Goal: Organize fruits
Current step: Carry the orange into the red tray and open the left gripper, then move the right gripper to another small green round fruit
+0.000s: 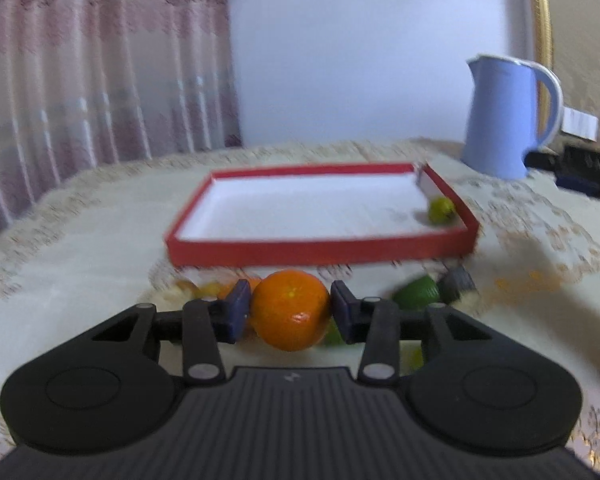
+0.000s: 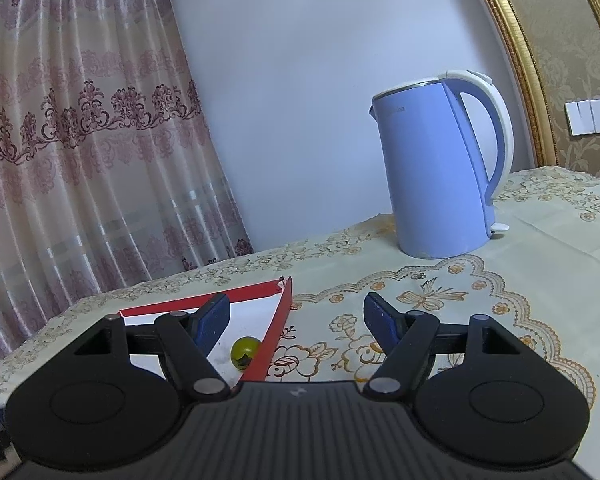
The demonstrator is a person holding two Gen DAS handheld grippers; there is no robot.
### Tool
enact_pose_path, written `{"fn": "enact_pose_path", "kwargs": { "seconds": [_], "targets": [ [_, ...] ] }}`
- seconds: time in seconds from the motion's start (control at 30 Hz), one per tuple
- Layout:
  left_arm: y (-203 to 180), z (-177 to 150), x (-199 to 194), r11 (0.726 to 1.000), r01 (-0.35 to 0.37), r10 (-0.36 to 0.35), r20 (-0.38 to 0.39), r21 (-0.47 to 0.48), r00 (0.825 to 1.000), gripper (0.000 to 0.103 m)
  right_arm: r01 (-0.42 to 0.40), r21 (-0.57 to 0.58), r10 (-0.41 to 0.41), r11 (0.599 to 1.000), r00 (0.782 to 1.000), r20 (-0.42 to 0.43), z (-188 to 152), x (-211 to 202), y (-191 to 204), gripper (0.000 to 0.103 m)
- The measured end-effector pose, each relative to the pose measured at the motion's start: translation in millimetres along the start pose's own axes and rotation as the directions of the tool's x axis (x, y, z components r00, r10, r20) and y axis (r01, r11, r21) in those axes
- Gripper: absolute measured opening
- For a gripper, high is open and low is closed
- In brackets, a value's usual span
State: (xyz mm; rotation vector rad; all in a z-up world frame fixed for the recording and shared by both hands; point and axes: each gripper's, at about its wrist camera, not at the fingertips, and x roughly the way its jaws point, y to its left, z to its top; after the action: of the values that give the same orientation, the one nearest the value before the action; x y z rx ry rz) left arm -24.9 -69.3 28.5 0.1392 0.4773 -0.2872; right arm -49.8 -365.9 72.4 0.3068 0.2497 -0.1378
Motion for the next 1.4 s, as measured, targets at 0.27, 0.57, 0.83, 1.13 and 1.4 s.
{"fn": "enact_pose_path", "kwargs": {
  "seconds": [0.27, 0.57, 0.83, 1.13, 1.4],
  "targets": [
    [6.4, 31.8, 7.0, 0.993, -0.114, 0.115, 0.051, -0.019, 0.992, 0.040, 0.012, -0.001, -0.012, 1.000, 1.000, 0.006, -0.6, 0.8, -0.5, 0.074],
    [9.0, 50.4, 43.5, 0.981, -0.195, 0.196, 0.063, -0.016, 0.979, 0.040, 0.013, -0.002, -0.013, 1.000, 1.000, 0.004, -1.2, 2.0, -0.3, 0.074],
    [9.3, 64.6, 97.8, 0.979, -0.202, 0.203, 0.033, -0.017, 0.979, 0.040, 0.015, -0.018, -0.015, 1.000, 1.000, -0.015, -3.0, 6.6, 2.5, 0.073],
    [6.2, 55.0, 144.3, 0.986, -0.163, 0.162, -0.047, -0.014, 0.986, 0.074, -0.009, -0.032, 0.007, 0.999, 0.999, -0.037, -4.4, 9.8, 7.4, 0.074],
    [11.6, 57.8, 103.3, 0.983, -0.180, 0.181, 0.067, -0.020, 0.981, 0.101, -0.039, -0.028, 0.038, 0.999, 0.998, -0.051, -6.0, 6.7, 8.6, 0.074]
  ]
}}
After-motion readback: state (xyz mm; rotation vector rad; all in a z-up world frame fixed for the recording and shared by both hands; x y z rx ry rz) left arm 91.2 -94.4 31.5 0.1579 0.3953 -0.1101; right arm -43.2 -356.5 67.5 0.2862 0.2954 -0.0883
